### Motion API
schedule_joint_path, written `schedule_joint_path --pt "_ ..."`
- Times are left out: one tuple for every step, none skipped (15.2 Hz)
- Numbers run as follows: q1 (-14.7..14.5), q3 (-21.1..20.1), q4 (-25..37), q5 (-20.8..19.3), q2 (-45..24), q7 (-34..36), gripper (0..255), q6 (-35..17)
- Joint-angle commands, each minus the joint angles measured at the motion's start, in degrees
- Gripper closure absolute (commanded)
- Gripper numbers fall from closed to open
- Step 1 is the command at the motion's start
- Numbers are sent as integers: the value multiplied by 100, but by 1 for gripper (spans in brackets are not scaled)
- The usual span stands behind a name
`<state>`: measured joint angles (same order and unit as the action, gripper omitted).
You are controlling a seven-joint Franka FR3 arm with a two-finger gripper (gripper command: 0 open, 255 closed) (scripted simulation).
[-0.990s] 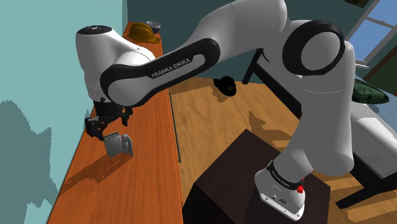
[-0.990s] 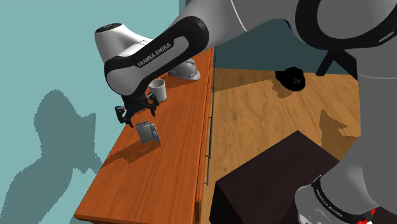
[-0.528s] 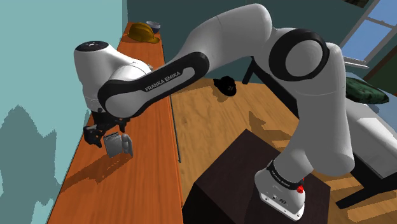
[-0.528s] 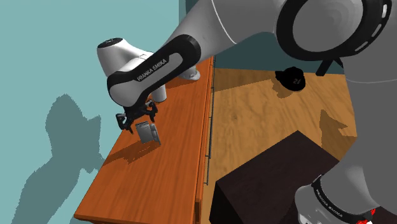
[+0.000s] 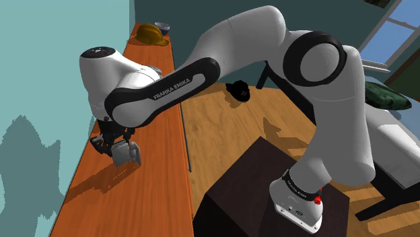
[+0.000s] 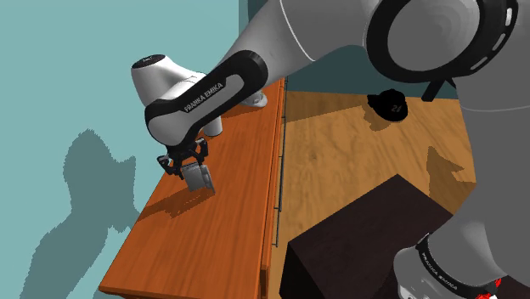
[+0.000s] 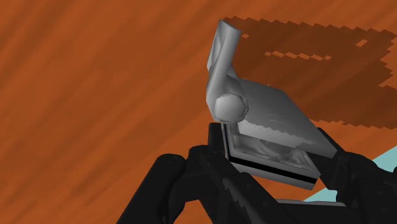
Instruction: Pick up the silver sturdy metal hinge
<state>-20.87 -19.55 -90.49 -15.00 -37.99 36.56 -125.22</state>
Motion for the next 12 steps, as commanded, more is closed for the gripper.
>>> schedule_joint_path --pt "0 1 -2 0 -2 0 255 0" --pt "0 1 -1 0 -3 0 255 0" --pt "0 1 0 -1 -4 -1 255 -1" --pt "1 1 0 0 -4 -2 255 0" --pt "-3 1 6 -1 -5 2 255 3" --pt "4 -11 15 15 38 -7 255 55" --pt "11 -23 26 31 81 -17 255 108" --pt "17 -34 41 46 121 -26 255 162" --pt "23 -45 56 62 162 -35 255 216" --pt "29 -55 73 77 202 -45 255 271" --pt "35 -66 90 92 241 -54 255 326" --pt "40 -76 109 107 279 -63 255 382"
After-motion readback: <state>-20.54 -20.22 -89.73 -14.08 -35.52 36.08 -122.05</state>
